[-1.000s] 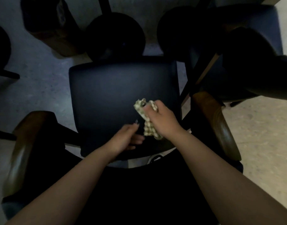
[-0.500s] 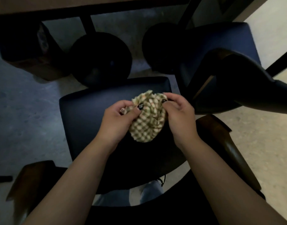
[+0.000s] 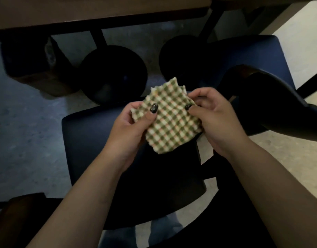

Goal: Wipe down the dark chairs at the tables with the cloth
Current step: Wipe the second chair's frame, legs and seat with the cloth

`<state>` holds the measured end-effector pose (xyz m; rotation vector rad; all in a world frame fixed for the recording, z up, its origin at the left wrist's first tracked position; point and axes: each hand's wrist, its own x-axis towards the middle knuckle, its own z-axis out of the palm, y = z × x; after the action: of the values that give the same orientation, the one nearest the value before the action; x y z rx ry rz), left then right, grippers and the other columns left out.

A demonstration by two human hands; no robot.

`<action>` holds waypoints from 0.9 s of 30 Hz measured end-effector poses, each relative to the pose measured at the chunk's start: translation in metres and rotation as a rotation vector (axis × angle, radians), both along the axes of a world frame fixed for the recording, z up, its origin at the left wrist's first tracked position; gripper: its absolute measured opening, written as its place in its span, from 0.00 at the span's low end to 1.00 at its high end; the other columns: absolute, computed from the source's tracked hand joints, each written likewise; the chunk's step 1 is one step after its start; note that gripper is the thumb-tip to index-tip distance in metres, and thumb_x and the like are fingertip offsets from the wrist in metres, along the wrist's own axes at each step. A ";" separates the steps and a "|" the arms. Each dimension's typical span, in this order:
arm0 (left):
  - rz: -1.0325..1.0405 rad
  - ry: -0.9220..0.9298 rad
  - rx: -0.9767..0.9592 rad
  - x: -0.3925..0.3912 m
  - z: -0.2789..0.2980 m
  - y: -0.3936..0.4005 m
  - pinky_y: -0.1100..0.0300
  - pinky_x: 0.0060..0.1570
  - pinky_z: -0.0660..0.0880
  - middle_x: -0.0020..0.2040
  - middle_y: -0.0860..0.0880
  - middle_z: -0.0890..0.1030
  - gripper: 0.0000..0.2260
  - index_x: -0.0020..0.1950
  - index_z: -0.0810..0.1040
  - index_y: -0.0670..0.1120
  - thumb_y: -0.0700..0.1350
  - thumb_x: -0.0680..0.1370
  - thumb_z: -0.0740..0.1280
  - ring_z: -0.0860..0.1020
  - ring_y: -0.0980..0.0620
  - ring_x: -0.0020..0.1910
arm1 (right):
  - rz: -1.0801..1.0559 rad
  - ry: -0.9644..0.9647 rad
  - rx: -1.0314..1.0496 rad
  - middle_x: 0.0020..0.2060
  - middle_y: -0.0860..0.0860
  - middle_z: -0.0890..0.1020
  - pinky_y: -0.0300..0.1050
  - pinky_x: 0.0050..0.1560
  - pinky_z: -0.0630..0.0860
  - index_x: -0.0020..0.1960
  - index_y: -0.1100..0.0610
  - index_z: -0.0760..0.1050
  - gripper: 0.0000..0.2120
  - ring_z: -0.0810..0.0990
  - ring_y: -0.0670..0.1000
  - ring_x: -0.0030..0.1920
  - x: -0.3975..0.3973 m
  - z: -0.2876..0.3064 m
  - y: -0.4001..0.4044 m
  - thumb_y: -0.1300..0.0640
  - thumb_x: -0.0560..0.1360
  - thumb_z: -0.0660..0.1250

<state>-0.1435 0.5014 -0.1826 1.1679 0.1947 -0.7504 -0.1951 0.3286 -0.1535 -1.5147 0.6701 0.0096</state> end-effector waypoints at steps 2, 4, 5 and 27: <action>-0.057 -0.037 -0.023 -0.005 0.003 -0.012 0.60 0.43 0.79 0.47 0.50 0.85 0.10 0.49 0.78 0.48 0.46 0.69 0.71 0.82 0.53 0.47 | 0.075 0.006 0.038 0.48 0.49 0.84 0.41 0.44 0.79 0.52 0.51 0.75 0.12 0.83 0.46 0.48 -0.002 0.008 -0.014 0.63 0.73 0.69; -0.056 -0.081 -0.006 -0.010 0.005 -0.027 0.60 0.43 0.79 0.46 0.50 0.84 0.09 0.47 0.79 0.49 0.46 0.69 0.72 0.82 0.53 0.46 | 0.192 0.075 -0.016 0.50 0.47 0.83 0.41 0.43 0.80 0.59 0.50 0.73 0.21 0.83 0.44 0.48 -0.005 0.013 -0.029 0.59 0.68 0.75; -0.034 -0.090 0.003 -0.011 0.005 -0.036 0.61 0.42 0.78 0.45 0.50 0.85 0.09 0.48 0.79 0.49 0.46 0.68 0.72 0.82 0.54 0.46 | 0.235 0.109 -0.086 0.49 0.46 0.83 0.42 0.44 0.81 0.59 0.50 0.73 0.24 0.83 0.43 0.48 -0.006 0.016 -0.037 0.60 0.67 0.76; -0.511 -0.411 0.851 -0.037 -0.168 -0.109 0.54 0.71 0.62 0.73 0.47 0.66 0.31 0.75 0.64 0.50 0.44 0.74 0.72 0.64 0.50 0.72 | 0.120 0.904 0.092 0.67 0.64 0.71 0.51 0.67 0.69 0.69 0.67 0.67 0.20 0.70 0.61 0.67 -0.099 -0.273 -0.115 0.58 0.81 0.56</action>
<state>-0.1804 0.3923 -0.3506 2.2062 -0.1619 -0.8742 -0.2942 0.2140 -0.4267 -1.4222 1.2617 0.8452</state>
